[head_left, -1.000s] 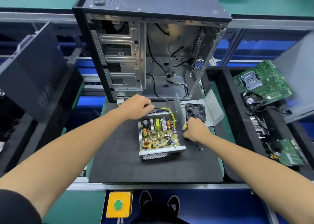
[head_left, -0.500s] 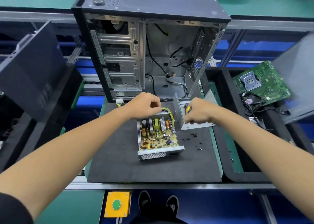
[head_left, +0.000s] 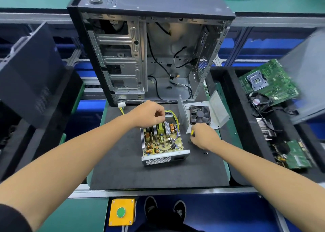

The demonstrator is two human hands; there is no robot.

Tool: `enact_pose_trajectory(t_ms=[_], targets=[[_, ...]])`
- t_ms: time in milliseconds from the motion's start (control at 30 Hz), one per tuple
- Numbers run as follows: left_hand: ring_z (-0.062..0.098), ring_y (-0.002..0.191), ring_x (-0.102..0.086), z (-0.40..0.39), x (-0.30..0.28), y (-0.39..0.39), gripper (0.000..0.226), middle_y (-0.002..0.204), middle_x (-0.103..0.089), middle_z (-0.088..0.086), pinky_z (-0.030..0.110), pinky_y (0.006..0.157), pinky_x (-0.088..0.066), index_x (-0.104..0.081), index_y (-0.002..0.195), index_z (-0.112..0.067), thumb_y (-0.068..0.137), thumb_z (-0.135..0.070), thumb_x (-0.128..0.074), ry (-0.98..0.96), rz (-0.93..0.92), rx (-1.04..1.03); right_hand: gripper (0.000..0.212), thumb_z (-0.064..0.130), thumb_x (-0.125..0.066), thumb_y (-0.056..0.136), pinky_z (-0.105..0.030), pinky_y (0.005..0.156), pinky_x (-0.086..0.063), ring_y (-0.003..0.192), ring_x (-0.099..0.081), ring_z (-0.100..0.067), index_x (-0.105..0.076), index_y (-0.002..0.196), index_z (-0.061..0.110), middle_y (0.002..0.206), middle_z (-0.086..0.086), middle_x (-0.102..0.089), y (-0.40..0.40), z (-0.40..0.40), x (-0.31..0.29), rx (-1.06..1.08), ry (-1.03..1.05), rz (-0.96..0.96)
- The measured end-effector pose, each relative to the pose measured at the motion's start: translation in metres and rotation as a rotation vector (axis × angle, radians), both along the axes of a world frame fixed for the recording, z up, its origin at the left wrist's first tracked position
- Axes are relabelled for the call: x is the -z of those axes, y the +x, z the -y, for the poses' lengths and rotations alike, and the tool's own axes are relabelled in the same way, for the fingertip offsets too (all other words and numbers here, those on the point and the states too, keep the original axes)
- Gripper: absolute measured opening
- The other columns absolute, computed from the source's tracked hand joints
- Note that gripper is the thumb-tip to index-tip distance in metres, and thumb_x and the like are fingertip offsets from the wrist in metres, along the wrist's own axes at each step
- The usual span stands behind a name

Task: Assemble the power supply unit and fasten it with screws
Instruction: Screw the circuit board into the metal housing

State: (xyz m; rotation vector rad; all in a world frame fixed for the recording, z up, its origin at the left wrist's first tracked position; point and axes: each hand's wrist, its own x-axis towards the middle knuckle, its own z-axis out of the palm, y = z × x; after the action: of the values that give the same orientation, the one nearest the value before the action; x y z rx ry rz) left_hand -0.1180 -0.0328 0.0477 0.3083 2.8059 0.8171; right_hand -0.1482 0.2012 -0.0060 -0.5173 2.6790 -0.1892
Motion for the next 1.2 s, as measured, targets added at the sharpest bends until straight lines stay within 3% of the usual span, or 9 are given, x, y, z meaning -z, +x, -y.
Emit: enact_pose_trajectory(t_ms=[200, 300, 400, 533, 633, 867, 1033, 1133, 1200], targets=[[0.014, 0.071, -0.061, -0.004, 0.0, -0.002, 0.016, 0.077, -0.068, -0.002, 0.032, 0.067, -0.051, -0.071, 0.087, -0.011, 0.092, -0.023, -0.06, 0.001, 0.012, 0.014, 0.012, 0.013, -0.061, 0.088, -0.032, 0.066, -0.048, 0.078, -0.062, -0.033, -0.065, 0.083, 0.002, 0.076, -0.013, -0.061, -0.007, -0.002, -0.013, 0.029, -0.025, 0.094], [0.01, 0.07, -0.062, -0.006, -0.001, -0.003, 0.015, 0.076, -0.066, -0.007, 0.028, 0.064, -0.051, -0.071, 0.086, -0.013, 0.091, -0.024, -0.062, 0.037, 0.003, 0.003, 0.029, 0.006, -0.057, 0.082, -0.028, 0.053, -0.032, 0.06, -0.035, -0.028, -0.041, 0.058, 0.009, 0.06, -0.01, -0.04, -0.004, 0.004, -0.037, 0.002, 0.03, 0.206], [-0.001, 0.069, -0.059, -0.01, -0.005, -0.006, 0.007, 0.077, -0.066, -0.012, 0.017, 0.065, -0.046, -0.071, 0.085, -0.016, 0.089, -0.021, -0.067, 0.145, 0.021, -0.002, 0.041, 0.01, -0.058, 0.079, -0.028, 0.051, -0.02, 0.06, -0.022, -0.022, -0.028, 0.053, 0.017, 0.056, -0.004, -0.026, -0.004, 0.014, -0.074, -0.052, -0.031, 0.255], [0.007, 0.075, -0.062, -0.015, -0.018, -0.013, 0.012, 0.085, -0.069, -0.001, 0.021, 0.07, -0.05, -0.069, 0.096, -0.014, 0.086, -0.011, -0.072, 0.476, 0.288, -0.022, 0.027, 0.017, -0.061, 0.079, -0.023, 0.045, -0.026, 0.053, -0.028, -0.02, -0.046, 0.058, 0.008, 0.056, -0.005, -0.036, -0.017, 0.031, -0.116, -0.036, -0.316, 0.164], [0.012, 0.076, -0.066, -0.016, -0.026, -0.018, 0.01, 0.086, -0.07, 0.004, 0.024, 0.072, -0.054, -0.068, 0.098, -0.011, 0.089, -0.009, -0.068, 0.572, 0.33, -0.044, 0.031, 0.022, -0.063, 0.085, -0.02, 0.043, -0.027, 0.047, -0.03, -0.017, -0.059, 0.077, -0.008, 0.052, -0.003, -0.039, -0.025, 0.038, -0.126, -0.014, -0.497, 0.188], [0.012, 0.066, -0.066, -0.001, -0.024, -0.004, 0.014, 0.081, -0.073, 0.009, 0.021, 0.066, -0.056, -0.071, 0.091, -0.003, 0.094, -0.004, -0.057, 0.894, 0.425, -0.219, 0.013, 0.017, -0.065, 0.086, -0.013, 0.04, -0.033, 0.042, -0.046, -0.004, -0.067, 0.078, 0.007, 0.057, 0.008, -0.057, -0.021, 0.048, -0.117, -0.083, -0.704, 0.202], [0.013, 0.064, -0.065, 0.012, -0.03, 0.006, 0.015, 0.078, -0.072, 0.01, 0.019, 0.061, -0.054, -0.076, 0.076, -0.01, 0.086, -0.006, -0.066, 0.976, 0.412, -0.279, 0.008, 0.014, -0.072, 0.084, -0.017, 0.047, -0.037, 0.045, -0.045, -0.007, -0.07, 0.076, 0.011, 0.058, -0.002, -0.06, -0.025, 0.059, -0.122, -0.18, -0.779, 0.194], [0.013, 0.062, -0.065, 0.018, -0.032, 0.013, 0.007, 0.075, -0.071, 0.01, 0.019, 0.06, -0.053, -0.076, 0.072, -0.013, 0.078, -0.012, -0.071, 1.037, 0.381, -0.3, 0.01, 0.016, -0.075, 0.082, -0.013, 0.049, -0.036, 0.047, -0.045, 0.0, -0.07, 0.073, 0.014, 0.054, 0.014, -0.059, -0.026, 0.067, -0.125, -0.212, -0.781, 0.188], [0.014, 0.063, -0.066, 0.023, -0.033, 0.017, 0.005, 0.075, -0.071, 0.009, 0.018, 0.059, -0.053, -0.075, 0.071, -0.015, 0.076, -0.014, -0.073, 1.063, 0.343, -0.316, 0.01, 0.015, -0.073, 0.083, -0.014, 0.051, -0.039, 0.05, -0.047, 0.0, -0.07, 0.074, 0.015, 0.058, 0.011, -0.062, -0.024, 0.073, -0.126, -0.21, -0.797, 0.18]])
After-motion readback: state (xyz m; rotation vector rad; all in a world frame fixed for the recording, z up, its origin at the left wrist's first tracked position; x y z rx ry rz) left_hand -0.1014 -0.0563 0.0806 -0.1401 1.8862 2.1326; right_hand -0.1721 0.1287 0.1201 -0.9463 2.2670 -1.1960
